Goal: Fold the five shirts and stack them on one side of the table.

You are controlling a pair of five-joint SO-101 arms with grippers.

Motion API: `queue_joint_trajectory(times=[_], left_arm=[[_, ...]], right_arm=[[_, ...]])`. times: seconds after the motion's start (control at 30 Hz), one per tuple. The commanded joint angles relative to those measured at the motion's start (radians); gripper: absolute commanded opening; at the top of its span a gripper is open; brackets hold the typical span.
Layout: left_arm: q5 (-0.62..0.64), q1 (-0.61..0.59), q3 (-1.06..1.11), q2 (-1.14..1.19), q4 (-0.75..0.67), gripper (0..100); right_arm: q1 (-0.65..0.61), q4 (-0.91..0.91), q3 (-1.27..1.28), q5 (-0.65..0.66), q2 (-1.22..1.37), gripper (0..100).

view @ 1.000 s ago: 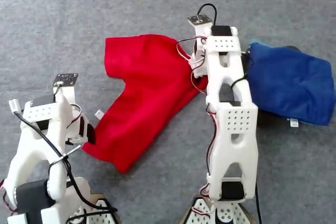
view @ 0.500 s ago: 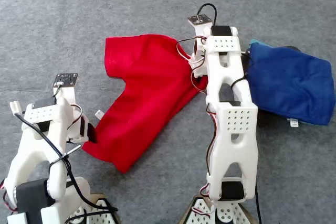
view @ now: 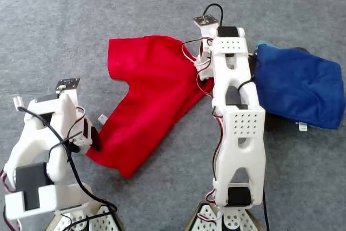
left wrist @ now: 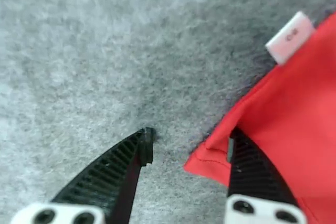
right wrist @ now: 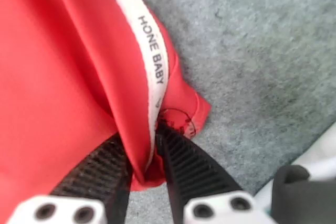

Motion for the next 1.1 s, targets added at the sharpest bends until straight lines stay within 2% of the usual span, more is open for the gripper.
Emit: queue_joint_trajectory(times=[0.0, 0.17, 0.3, 0.73, 0.93, 1.0, 1.07], left_arm=[[0.015, 0.027, -0.042, 0.035, -0.002, 19], [0.012, 0.114, -0.019, 0.035, -0.006, 12], [0.012, 0.136, -0.018, 0.035, -0.008, 3], [0.015, 0.127, -0.047, 0.032, 0.011, 3], [0.015, -0.007, -0.289, 0.041, 0.103, 3], [0.015, -0.067, -0.358, 0.055, 0.078, 3], [0.015, -0.077, -0.392, 0.097, -0.002, 3]], right_arm=[[-0.015, -0.037, -0.018, 0.006, 0.035, 1.8], [-0.015, -0.037, -0.018, 0.006, 0.035, 1.8], [-0.015, -0.037, -0.018, 0.006, 0.035, 1.8], [-0.015, -0.037, -0.018, 0.008, 0.035, 1.8], [-0.017, -0.037, -0.018, 0.008, 0.035, 1.8], [-0.018, -0.037, -0.018, 0.008, 0.035, 1.8], [-0.018, -0.037, -0.018, 0.009, 0.035, 1.8]])
